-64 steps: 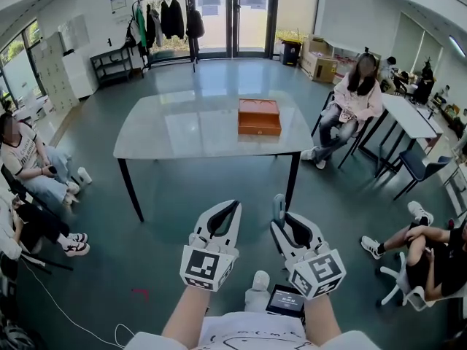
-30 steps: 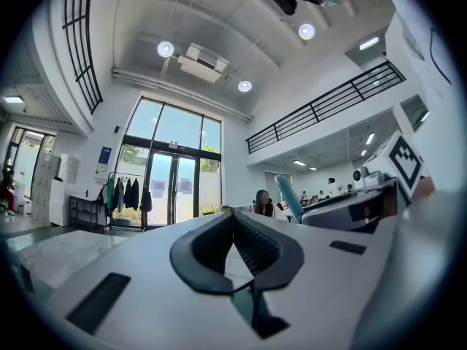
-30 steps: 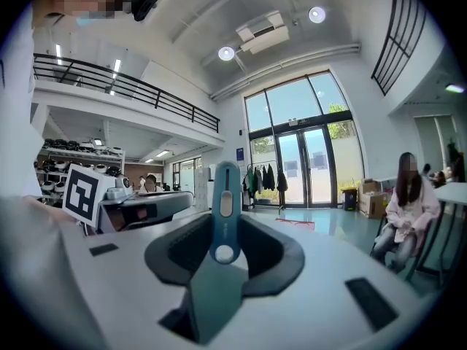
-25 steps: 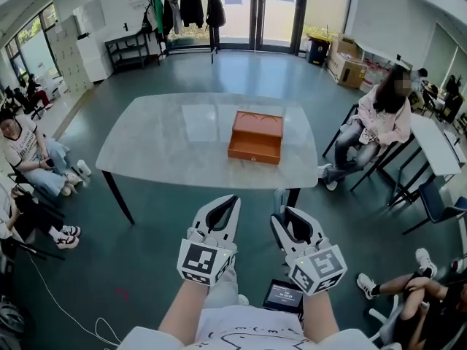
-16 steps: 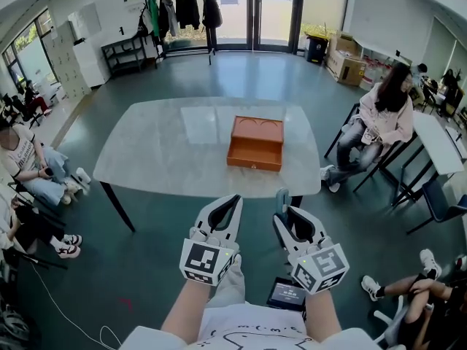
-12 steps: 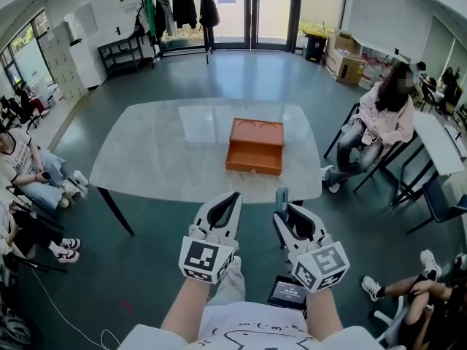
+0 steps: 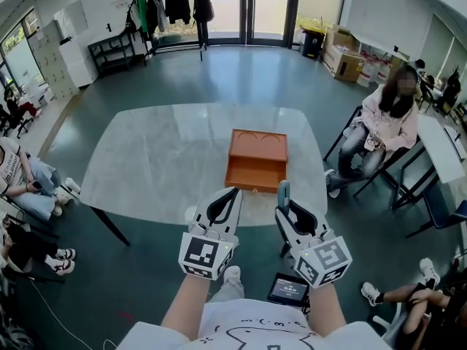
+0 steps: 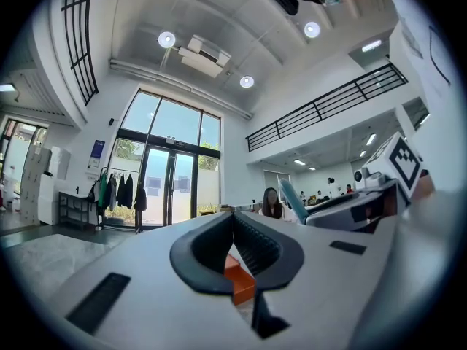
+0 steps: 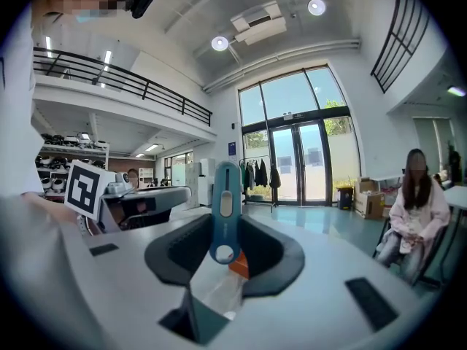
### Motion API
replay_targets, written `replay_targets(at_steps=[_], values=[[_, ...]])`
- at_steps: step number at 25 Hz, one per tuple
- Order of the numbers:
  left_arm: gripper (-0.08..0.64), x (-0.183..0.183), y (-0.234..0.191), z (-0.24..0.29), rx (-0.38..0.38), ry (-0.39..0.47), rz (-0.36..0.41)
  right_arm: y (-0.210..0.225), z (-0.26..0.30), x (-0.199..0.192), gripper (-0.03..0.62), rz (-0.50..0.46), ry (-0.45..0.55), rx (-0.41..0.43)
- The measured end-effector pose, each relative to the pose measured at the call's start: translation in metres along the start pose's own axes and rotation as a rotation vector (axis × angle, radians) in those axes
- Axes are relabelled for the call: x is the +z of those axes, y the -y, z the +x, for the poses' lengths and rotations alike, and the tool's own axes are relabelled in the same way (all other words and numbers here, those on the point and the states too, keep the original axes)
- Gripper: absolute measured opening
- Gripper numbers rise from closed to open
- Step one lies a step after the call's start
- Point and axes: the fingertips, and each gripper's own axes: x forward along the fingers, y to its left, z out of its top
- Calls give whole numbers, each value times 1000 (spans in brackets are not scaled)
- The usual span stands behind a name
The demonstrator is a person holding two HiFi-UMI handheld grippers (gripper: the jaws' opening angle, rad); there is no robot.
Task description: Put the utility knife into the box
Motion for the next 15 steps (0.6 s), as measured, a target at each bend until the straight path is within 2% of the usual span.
replay_targets(at_steps=[7,15], values=[[15,-2,-53,39,-7,2,-7,19,62,12,132,1,-5,-16],[15,-8,-90,78,-30,1,-19,40,108,19,132,7,-6,-44]])
